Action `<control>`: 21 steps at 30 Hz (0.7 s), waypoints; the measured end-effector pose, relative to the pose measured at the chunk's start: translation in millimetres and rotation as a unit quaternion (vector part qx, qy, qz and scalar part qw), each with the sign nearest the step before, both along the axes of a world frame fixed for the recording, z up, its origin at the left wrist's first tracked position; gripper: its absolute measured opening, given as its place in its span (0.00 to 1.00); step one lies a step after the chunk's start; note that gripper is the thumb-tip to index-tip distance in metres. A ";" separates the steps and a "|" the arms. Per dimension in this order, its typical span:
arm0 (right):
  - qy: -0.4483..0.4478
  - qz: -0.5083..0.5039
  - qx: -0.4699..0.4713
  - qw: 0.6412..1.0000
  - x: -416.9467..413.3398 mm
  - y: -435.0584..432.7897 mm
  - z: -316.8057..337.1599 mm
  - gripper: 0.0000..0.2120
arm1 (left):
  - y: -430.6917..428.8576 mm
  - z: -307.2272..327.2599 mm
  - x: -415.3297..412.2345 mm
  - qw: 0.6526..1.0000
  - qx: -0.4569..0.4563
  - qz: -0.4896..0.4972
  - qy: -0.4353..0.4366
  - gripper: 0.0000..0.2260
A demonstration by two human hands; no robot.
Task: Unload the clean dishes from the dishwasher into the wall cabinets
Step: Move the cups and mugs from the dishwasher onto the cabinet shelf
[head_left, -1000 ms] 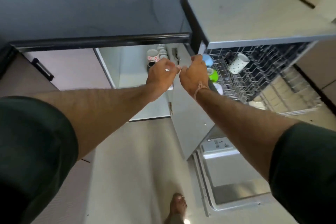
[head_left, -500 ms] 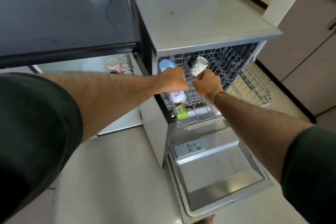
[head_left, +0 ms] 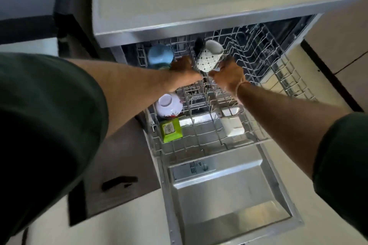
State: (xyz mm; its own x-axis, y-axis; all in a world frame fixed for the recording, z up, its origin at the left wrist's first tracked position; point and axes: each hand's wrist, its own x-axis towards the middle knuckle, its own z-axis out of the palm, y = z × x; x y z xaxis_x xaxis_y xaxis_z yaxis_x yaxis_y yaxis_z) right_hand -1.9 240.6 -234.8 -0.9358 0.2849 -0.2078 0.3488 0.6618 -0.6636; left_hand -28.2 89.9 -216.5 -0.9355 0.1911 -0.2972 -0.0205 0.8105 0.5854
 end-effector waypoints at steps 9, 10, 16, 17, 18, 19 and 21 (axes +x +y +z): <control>0.001 -0.017 -0.064 0.998 -102.2 22.4 -53.7 0.46 | 50.5 -56.7 -58.7 0.970 0.201 0.121 -0.059 0.27; -0.002 -0.018 -0.062 0.998 -108.7 21.7 -58.0 0.48 | 52.1 -62.0 -61.2 0.968 0.205 0.135 -0.061 0.26; -0.002 -0.031 -0.020 0.999 -127.0 22.8 -68.3 0.46 | 47.8 -78.1 -58.1 0.961 0.228 0.146 -0.062 0.31; 0.006 -0.030 -0.022 0.999 -127.7 23.5 -68.7 0.46 | 47.2 -77.7 -55.5 0.962 0.224 0.143 -0.060 0.32; 0.015 -0.029 -0.021 0.999 -126.7 23.9 -68.0 0.47 | 47.5 -78.1 -53.5 0.962 0.222 0.144 -0.061 0.32; 0.025 -0.026 -0.023 0.999 -124.8 24.9 -68.0 0.47 | 48.2 -81.1 -53.0 0.961 0.224 0.150 -0.058 0.31; 0.049 -0.017 -0.035 0.998 -118.0 27.7 -66.5 0.48 | 50.3 -79.6 -47.8 0.956 0.230 0.169 -0.064 0.26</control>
